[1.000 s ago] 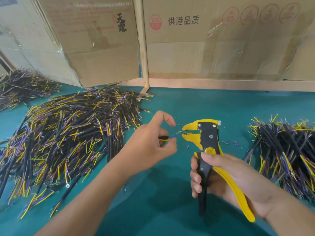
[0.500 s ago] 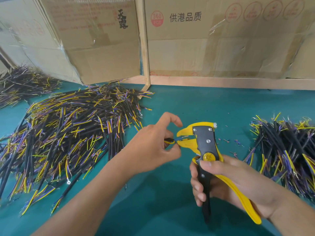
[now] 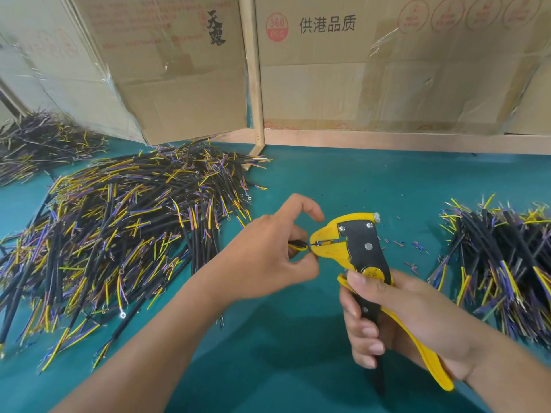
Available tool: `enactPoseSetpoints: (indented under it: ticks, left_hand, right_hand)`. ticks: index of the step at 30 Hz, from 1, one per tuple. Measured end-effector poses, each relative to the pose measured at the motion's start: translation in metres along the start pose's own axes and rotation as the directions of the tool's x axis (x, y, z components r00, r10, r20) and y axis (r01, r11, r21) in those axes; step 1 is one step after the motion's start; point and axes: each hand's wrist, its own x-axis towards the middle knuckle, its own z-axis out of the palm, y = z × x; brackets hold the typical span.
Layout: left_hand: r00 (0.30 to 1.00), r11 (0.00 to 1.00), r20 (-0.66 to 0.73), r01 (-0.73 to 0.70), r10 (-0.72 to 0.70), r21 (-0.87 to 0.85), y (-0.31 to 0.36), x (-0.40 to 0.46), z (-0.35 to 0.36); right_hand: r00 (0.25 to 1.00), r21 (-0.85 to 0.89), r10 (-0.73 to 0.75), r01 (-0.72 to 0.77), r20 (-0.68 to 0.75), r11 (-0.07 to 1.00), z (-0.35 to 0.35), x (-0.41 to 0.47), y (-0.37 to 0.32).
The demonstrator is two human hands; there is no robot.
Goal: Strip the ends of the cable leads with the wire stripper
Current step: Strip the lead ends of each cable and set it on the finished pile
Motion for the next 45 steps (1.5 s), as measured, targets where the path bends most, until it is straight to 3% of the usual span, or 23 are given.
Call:
enactPoseSetpoints:
  ticks: [5, 10, 16, 20, 23, 26, 32, 40, 45]
  left_hand:
    - [1.0, 0.997, 0.014, 0.005, -0.004, -0.072, 0.0, 0.0, -0.002]
    - [0.998, 1.0, 0.054, -0.016, 0.016, 0.001, -0.003, 0.0, -0.006]
    - [0.993, 0.971, 0.116, 0.028, 0.0, -0.238, -0.004, -0.001, -0.01]
    - [0.991, 0.951, 0.132, 0.008, 0.035, -0.31, -0.004, -0.003, -0.01]
    - [1.0, 0.963, -0.013, -0.012, 0.009, -0.267, -0.016, -0.003, -0.031]
    - [0.971, 0.906, -0.206, 0.021, -0.119, -0.424, -0.026, -0.004, -0.051]
    - [0.995, 0.944, -0.085, 0.024, -0.055, -0.33, -0.013, -0.001, -0.021]
    - [0.98, 0.98, -0.168, 0.076, -0.107, -0.183, -0.007, 0.004, -0.006]
    - [0.974, 0.937, -0.117, 0.15, -0.195, -0.316, -0.003, 0.006, 0.003]
  right_hand:
    - [0.999, 0.008, -0.011, 0.012, -0.033, 1.0, 0.004, 0.001, 0.003]
    - [0.988, -0.015, -0.023, 0.021, -0.154, 1.0, 0.008, 0.003, 0.005]
    - [0.991, -0.001, -0.03, 0.03, -0.134, 1.0, 0.004, -0.001, -0.002]
    - [0.995, -0.057, -0.028, 0.022, -0.094, 0.998, 0.002, -0.003, -0.004]
    - [0.988, 0.068, -0.109, 0.116, -0.107, 0.991, -0.011, -0.009, -0.017]
    - [0.961, 0.078, -0.207, 0.224, -0.184, 0.971, -0.026, -0.02, -0.036]
    - [0.991, 0.054, -0.131, 0.132, -0.025, 0.99, -0.025, -0.005, -0.01]
    - [0.993, 0.087, -0.091, 0.097, -0.079, 0.991, -0.027, 0.007, 0.002]
    - [0.993, 0.075, -0.078, 0.085, -0.089, 0.994, -0.031, 0.01, 0.006]
